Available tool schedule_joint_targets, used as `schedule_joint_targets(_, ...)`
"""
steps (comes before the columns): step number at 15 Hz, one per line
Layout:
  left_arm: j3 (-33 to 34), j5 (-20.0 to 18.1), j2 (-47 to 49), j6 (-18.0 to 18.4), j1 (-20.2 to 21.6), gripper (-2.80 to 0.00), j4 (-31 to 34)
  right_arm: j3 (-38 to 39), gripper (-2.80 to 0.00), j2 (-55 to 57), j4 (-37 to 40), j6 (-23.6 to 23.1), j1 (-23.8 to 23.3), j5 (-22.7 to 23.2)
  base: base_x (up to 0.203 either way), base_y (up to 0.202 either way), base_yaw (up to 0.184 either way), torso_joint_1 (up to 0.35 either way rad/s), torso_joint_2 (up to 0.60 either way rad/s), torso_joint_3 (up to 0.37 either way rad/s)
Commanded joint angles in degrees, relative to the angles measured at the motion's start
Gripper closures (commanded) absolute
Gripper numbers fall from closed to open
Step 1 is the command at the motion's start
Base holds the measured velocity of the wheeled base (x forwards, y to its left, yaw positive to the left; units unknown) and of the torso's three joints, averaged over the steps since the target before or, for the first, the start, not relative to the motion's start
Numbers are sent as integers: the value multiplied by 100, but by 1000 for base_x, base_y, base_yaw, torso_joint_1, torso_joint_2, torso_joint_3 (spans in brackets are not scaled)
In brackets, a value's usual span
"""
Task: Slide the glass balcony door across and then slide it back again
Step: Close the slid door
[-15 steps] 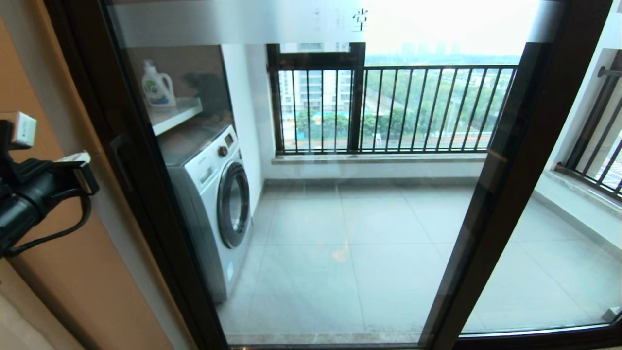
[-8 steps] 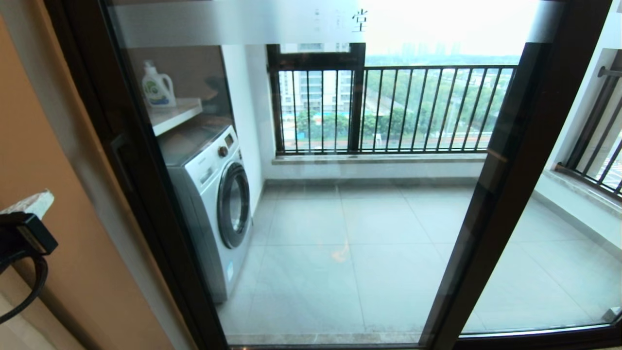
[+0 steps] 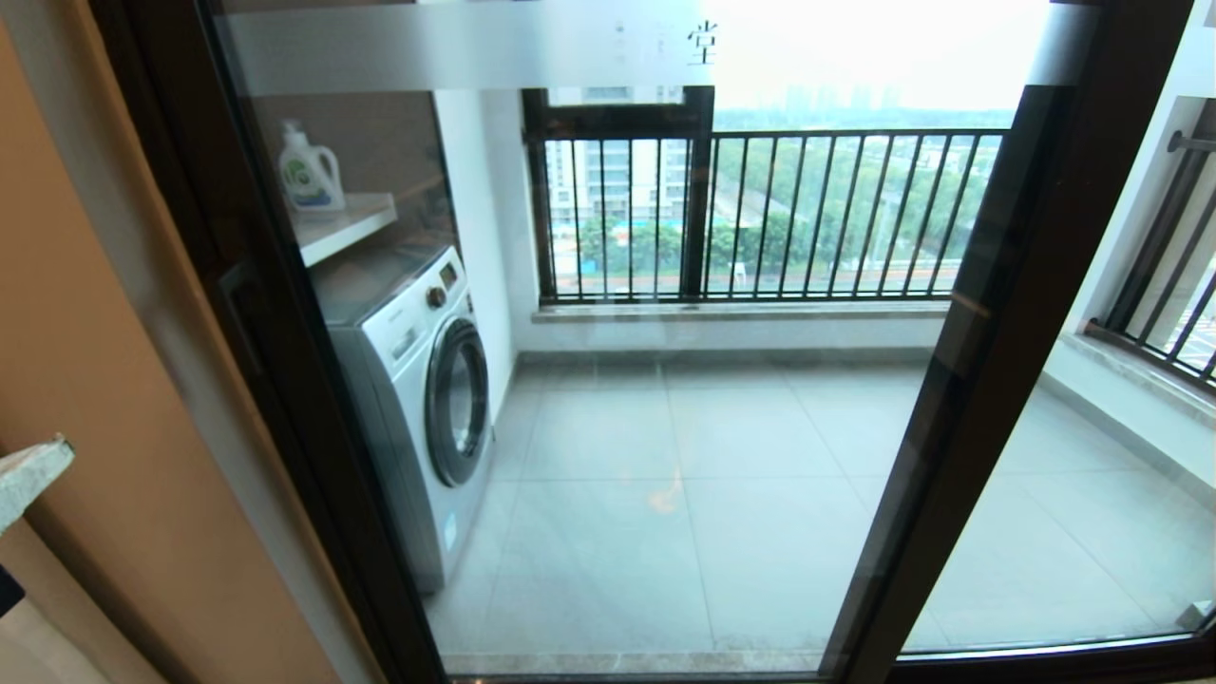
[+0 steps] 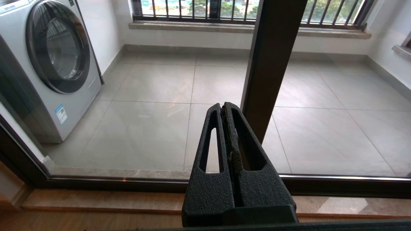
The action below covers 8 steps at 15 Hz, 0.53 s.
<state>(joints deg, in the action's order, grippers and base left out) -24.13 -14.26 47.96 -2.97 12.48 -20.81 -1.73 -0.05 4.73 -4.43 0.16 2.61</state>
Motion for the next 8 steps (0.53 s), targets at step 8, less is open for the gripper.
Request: schedule_joint_targets(8, -1015, 355, 4644, 326, 205, 0, -2557, 6, 0, 5, 2, -6, 2, 3, 0, 0, 0, 0, 0, 0)
